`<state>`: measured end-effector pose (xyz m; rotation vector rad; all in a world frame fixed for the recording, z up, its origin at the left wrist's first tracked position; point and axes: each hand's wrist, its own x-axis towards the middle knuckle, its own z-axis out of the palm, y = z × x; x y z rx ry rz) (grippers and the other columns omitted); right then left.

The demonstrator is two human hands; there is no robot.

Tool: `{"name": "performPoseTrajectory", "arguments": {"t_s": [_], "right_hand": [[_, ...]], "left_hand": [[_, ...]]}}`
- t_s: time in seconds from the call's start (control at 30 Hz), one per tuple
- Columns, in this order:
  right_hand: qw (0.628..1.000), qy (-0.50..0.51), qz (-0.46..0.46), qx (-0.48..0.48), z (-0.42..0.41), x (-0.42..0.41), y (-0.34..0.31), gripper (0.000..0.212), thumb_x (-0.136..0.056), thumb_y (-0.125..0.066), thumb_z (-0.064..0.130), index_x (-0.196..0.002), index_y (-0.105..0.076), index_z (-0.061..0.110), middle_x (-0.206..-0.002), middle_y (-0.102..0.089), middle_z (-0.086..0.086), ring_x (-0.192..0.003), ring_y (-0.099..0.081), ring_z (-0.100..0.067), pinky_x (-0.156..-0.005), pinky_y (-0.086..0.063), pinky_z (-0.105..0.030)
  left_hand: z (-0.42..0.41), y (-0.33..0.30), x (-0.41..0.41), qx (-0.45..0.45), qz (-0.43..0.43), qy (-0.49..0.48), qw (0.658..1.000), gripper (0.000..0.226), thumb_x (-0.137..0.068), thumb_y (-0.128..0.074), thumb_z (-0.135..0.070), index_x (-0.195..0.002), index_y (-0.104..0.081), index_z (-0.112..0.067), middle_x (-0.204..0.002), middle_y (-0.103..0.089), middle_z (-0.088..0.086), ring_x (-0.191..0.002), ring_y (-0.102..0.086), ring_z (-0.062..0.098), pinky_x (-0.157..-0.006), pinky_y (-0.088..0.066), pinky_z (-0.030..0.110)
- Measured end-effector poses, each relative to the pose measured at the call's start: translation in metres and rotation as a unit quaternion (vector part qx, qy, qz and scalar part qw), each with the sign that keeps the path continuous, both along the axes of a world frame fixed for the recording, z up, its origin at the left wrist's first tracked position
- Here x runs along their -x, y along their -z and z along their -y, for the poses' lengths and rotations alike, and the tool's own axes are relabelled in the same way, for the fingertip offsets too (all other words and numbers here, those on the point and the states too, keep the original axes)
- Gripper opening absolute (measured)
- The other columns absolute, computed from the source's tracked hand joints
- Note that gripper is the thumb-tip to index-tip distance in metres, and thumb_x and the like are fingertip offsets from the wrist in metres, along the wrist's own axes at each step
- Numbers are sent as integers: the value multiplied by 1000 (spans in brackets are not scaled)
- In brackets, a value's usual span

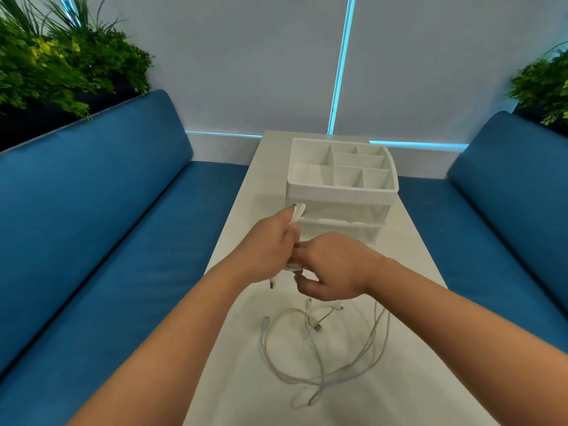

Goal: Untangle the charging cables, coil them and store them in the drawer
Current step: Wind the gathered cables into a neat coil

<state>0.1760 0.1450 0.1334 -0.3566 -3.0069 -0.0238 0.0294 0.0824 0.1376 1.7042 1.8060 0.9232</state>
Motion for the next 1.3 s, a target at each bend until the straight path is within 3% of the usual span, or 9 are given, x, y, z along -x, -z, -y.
{"name": "performPoseTrajectory", "arguments": {"t_s": [0.1, 0.23, 0.33, 0.5, 0.7, 0.87, 1.0, 1.13, 1.3], "right_hand": [[996, -27, -75, 39, 2, -4, -5, 30, -76, -47, 27, -96, -66, 14, -80, -65, 0, -57, -42, -15, -47, -29, -22], [978, -42, -184, 93, 4, -4, -12, 14, -71, -52, 20, -84, -55, 20, -70, -51, 13, -56, -43, -9, -51, -40, -22], [968, -9, -204, 147, 6, -1, -10, 13, -72, -59, 20, -81, -51, 19, -70, -58, 15, -57, -50, -8, -53, -45, -29], [932, 78, -178, 307, -2, -9, -8, 47, -73, -84, 31, -84, -39, 21, -57, -54, 13, -52, -44, -7, -51, -38, -23], [877, 110, -54, 465, -19, -19, -21, 33, -76, -83, 25, -89, -55, 13, -52, -52, 7, -50, -46, -9, -56, -40, -23], [870, 85, 17, 485, -24, -24, -29, 24, -89, -70, 22, -109, -63, 11, -86, -65, -15, -78, -57, -17, -78, -48, -35], [881, 87, 76, 460, -24, -26, -39, 11, -95, -62, 24, -104, -66, 22, -81, -63, 15, -78, -60, -5, -75, -45, -15], [925, 143, 145, 321, -23, -25, -40, 15, -99, -52, 36, -103, -65, 30, -96, -65, 11, -93, -59, -8, -83, -46, -22], [884, 157, 134, 419, -23, -20, -36, 22, -99, -53, 34, -91, -71, 23, -64, -44, 11, -63, -43, -10, -67, -40, -23]], "left_hand": [[3, 0, 2, 4, 95, 2, 995, 26, -106, -35, -17, -118, -58, -18, -84, -63, -9, -63, -56, -7, -59, -42, 7], [11, 0, -5, 9, 183, 4, 983, 33, -102, -33, -8, -85, -61, -14, -63, -59, -15, -58, -51, -2, -53, -39, 9], [15, 2, -8, 12, 218, -21, 976, 35, -102, -32, -9, -85, -62, -1, -59, -59, -6, -51, -50, 4, -48, -41, 15], [22, 5, -6, 115, 225, 20, 967, 54, -106, -31, -36, -71, -57, -5, -50, -53, 4, -41, -44, 15, -43, -38, 20], [22, 14, 0, 165, 304, 97, 933, 74, -84, -40, -78, -68, -54, -7, -40, -28, 1, -35, -22, 12, -41, -27, 21], [20, 26, 14, 177, 388, 170, 888, 39, -80, -66, -49, -67, -58, -14, -40, -27, -6, -34, -20, 6, -39, -20, 18], [19, 24, 26, 189, 420, 166, 872, 35, -89, -61, -41, -67, -57, -15, -39, -27, -6, -33, -23, 5, -38, -23, 17], [17, 21, 34, 220, 377, 181, 882, 29, -97, -57, -33, -77, -56, -11, -47, -42, -2, -40, -37, 8, -43, -34, 20], [15, 22, 35, 256, 334, 215, 881, 26, -97, -53, -34, -86, -61, -13, -54, -37, -6, -43, -29, 4, -44, -27, 15]]}}
